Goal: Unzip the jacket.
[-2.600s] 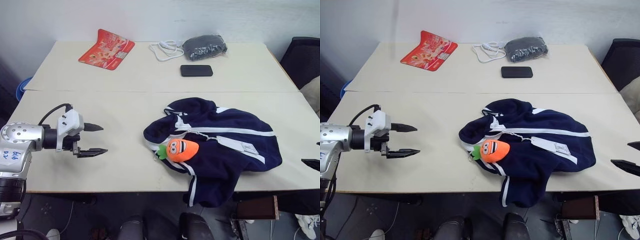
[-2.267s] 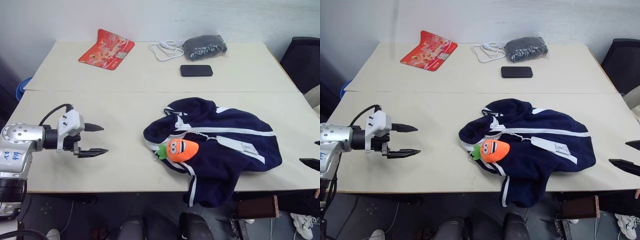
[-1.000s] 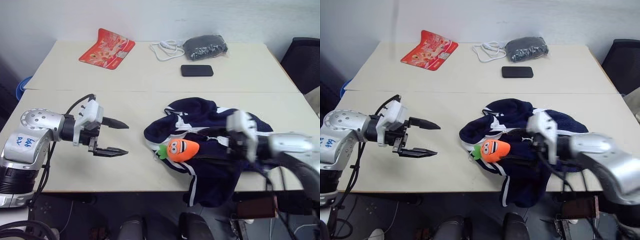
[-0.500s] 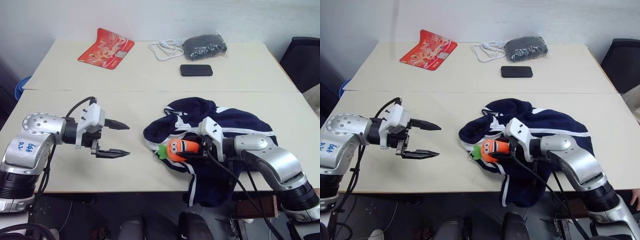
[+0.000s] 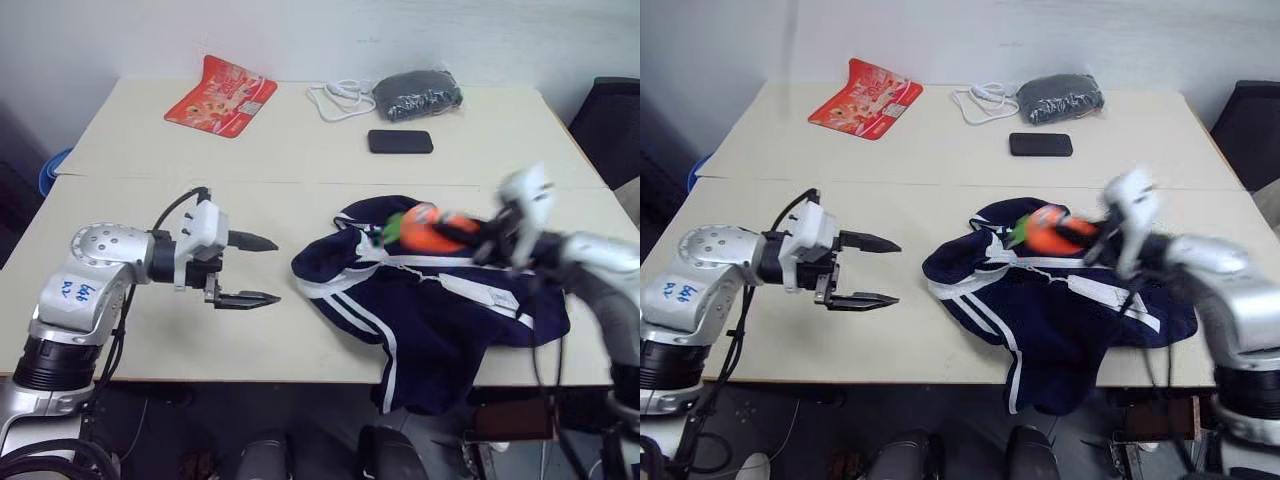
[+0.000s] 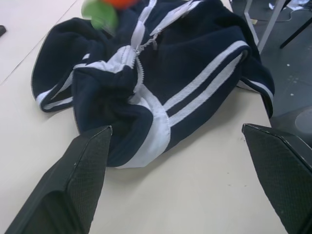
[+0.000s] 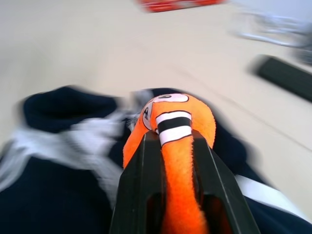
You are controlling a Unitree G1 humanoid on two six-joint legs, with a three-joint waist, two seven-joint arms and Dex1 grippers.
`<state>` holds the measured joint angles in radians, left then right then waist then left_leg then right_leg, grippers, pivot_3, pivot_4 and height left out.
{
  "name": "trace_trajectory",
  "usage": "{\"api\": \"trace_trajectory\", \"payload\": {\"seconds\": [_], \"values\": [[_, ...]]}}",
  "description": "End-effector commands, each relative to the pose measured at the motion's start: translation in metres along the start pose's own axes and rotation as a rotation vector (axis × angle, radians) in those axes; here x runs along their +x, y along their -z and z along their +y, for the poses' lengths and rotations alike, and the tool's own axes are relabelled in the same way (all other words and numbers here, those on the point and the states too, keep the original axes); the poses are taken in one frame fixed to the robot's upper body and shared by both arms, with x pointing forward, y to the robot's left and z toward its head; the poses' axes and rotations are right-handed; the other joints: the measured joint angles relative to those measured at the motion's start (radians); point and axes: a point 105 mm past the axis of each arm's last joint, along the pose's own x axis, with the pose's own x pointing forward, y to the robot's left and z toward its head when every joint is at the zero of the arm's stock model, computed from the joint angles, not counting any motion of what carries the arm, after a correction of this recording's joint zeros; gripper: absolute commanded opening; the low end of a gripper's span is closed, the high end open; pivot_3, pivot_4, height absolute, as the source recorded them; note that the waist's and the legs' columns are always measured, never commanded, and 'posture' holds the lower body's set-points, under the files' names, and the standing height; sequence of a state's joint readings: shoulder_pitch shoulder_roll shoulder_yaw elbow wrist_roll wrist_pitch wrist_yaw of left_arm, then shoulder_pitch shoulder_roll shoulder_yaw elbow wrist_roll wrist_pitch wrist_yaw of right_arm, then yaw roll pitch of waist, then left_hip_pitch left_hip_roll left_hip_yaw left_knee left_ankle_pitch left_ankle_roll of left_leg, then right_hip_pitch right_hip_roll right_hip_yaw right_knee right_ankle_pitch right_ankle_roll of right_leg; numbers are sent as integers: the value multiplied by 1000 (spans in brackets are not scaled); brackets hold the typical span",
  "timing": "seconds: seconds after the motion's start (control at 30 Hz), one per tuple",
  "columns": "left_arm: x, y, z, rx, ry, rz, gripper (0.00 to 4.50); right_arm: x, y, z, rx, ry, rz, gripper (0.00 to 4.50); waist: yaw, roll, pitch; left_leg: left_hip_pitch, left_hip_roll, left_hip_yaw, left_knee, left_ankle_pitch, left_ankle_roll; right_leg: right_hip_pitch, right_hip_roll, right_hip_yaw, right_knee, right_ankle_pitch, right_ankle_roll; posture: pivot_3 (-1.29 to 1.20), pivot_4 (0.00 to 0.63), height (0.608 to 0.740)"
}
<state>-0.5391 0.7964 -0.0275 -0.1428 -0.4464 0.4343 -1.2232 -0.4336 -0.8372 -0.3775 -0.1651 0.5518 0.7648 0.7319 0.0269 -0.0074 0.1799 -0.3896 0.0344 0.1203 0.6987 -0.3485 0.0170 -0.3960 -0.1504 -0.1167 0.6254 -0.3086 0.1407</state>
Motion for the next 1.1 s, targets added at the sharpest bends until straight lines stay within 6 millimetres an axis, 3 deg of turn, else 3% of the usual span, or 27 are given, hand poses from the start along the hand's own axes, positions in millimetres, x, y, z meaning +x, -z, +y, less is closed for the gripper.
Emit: {"api": "trace_trajectory", "payload": {"seconds": [0.03, 0.13, 0.3, 0.33, 0.37, 0.53, 0.67, 0.7, 0.8, 0.93, 1.0, 1.1], "values": [[2, -14, 4, 62, -7, -25, 4500, -49, 16, -67, 38, 340, 23, 115, 0, 0, 0, 0, 0, 0, 0, 0, 0, 0, 0, 0, 0, 0, 0, 0, 150, 740], [6, -18, 7, 72, -6, -44, 4500, -88, 65, -107, 48, 584, 185, 115, -3, 0, 0, 0, 0, 1, 0, 0, 0, 1, 0, 0, 0, 0, 0, 0, 150, 740], [9, -20, 10, 88, -1, -47, 4500, -100, 122, -116, 182, 737, 275, 115, -32, 1, -1, 3, 1, 3, -2, 1, -1, 1, 1, 2, 0, 0, 0, 0, 150, 740], [9, -21, 11, 89, -2, -47, 4500, -102, 128, -119, 202, 777, 269, 838, -38, 1, -1, 3, 1, 3, -2, 1, -1, 1, 1, 2, 0, 0, 0, 0, 150, 740], [9, -21, 11, 90, -2, -47, 4500, -107, 132, -126, 225, 834, 255, 1043, -44, 1, -1, 3, 2, 3, -2, 2, -2, 1, 1, 2, 0, 0, 0, 0, 150, 740], [6, -20, 13, 94, -13, -42, 4500, -127, 145, -138, 325, 934, 219, 2889, -47, 1, -1, 3, 1, 2, -2, 1, -1, 1, 1, 2, 0, 0, 0, 0, 150, 740], [6, -19, 12, 94, -7, -39, 4500, -140, 131, -142, 322, 913, 166, 4336, -37, 1, -1, 3, 1, 1, -2, 1, -1, 2, 1, 2, -1, 0, 0, 0, 150, 740], [7, -19, 12, 95, -2, -40, 4500, -141, 122, -142, 315, 891, 143, 4472, -34, 1, -1, 3, 1, 1, -2, 1, -1, 2, 1, 2, -1, 0, 0, 0, 150, 740], [12, -19, 11, 108, 22, -38, 4500, -134, 84, -132, 187, 712, 112, 4472, -30, 2, 0, 3, 1, 2, -2, 1, -1, 2, 1, 3, -1, 0, 0, 0, 150, 740], [24, -18, 9, 163, 84, -14, 4500, -119, 37, -94, -26, 346, 185, 4472, -27, 6, 0, 3, 1, 2, -2, 1, 0, 2, 1, 3, -1, 0, 0, 0, 150, 740], [34, -12, 8, 228, 132, 33, 4500, -114, 28, -59, -155, 100, 273, 4472, -25, 6, 0, 3, 1, 2, -2, 1, -1, 2, 1, 2, -1, 0, 0, 0, 150, 740], [53, 3, 6, 343, 210, 114, 4500, -114, 35, -31, -351, -113, 453, 4472, -20, 3, -1, 3, 1, 1, -2, 1, -1, 4, 1, 1, -3, 0, 0, 0, 150, 740]]}}
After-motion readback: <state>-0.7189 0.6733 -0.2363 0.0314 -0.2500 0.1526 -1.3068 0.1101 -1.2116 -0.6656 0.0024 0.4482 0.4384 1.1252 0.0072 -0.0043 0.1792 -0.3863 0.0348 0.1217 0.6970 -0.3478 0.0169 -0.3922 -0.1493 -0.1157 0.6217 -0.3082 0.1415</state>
